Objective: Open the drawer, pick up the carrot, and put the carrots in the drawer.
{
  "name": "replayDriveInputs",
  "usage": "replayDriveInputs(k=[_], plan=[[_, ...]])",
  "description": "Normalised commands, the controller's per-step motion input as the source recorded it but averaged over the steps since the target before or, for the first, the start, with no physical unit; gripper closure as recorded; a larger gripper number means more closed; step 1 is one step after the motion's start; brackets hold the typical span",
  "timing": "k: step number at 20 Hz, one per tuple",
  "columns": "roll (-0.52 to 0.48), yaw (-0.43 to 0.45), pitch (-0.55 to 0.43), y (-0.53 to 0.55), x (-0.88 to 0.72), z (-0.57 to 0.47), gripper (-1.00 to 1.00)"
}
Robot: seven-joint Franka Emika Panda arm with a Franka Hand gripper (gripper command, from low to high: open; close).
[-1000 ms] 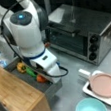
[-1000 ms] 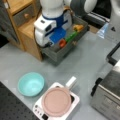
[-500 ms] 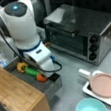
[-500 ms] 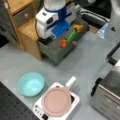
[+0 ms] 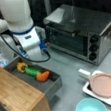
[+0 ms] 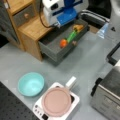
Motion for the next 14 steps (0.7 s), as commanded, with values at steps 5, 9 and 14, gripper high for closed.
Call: replayDriveInputs(k=[5, 9, 14], plan=[[-0.038, -0.523, -0.028, 0.45, -0.32, -0.12, -1.00], [0.022, -0.469, -0.169, 0.58, -0.35, -0.24, -1.00], [0.009, -0.313, -0.280, 0.52, -0.28, -0.28, -1.00]])
